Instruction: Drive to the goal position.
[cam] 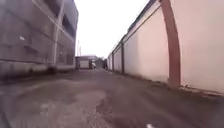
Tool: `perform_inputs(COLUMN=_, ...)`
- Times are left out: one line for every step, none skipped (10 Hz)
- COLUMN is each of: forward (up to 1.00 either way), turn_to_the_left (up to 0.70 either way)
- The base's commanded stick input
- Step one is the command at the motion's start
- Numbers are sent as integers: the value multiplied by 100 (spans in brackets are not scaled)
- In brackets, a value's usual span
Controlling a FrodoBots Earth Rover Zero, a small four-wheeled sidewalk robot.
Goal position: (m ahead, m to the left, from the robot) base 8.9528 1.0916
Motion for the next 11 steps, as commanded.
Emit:
perform_inputs(forward=100, turn_to_the_left=0)
perform_inputs(forward=100, turn_to_the_left=0)
perform_inputs(forward=100, turn_to_the_left=0)
perform_inputs(forward=100, turn_to_the_left=0)
perform_inputs(forward=100, turn_to_the_left=0)
perform_inputs(forward=100, turn_to_the_left=0)
perform_inputs(forward=100, turn_to_the_left=40)
perform_inputs(forward=100, turn_to_the_left=40)
perform_inputs(forward=100, turn_to_the_left=40)
perform_inputs(forward=100, turn_to_the_left=0)
perform_inputs(forward=100, turn_to_the_left=0)
